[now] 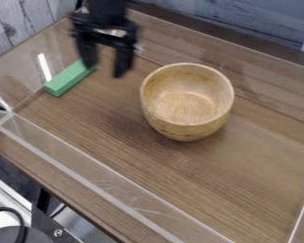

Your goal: Put the green block in the brown bowl

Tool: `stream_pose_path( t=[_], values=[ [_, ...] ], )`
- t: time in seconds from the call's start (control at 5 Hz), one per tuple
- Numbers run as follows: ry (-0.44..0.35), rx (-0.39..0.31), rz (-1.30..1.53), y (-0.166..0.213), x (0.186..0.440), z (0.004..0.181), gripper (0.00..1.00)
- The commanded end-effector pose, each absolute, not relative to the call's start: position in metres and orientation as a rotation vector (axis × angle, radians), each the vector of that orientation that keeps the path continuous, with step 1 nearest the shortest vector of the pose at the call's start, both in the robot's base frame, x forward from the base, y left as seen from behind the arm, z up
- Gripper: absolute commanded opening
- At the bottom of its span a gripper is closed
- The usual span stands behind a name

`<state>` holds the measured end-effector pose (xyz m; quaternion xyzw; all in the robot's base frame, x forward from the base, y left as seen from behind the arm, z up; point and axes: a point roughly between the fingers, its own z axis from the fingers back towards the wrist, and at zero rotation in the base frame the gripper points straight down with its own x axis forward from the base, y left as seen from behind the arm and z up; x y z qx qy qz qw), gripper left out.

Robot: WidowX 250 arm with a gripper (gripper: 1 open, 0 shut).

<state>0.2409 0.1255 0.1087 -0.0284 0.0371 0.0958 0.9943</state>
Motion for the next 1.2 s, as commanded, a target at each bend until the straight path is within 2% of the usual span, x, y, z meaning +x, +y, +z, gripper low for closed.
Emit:
stream_pose_path(
  t=[0.0, 0.2, 0.4, 0.8, 1.0],
  values=[
    [0.014, -0.065, 0.186, 0.161, 0.250, 0.110, 1.00],
    [-0.033, -0.023, 0.131, 0.178, 0.245, 0.089, 1.00],
    [-0.062, 0.013, 0.071, 0.185, 0.250, 0.066, 1.00],
    [-0.063, 0.067, 0.123, 0.205, 0.260, 0.066, 1.00],
    [-0.066, 0.068, 0.112, 0.207, 0.277, 0.053, 1.00]
  ],
)
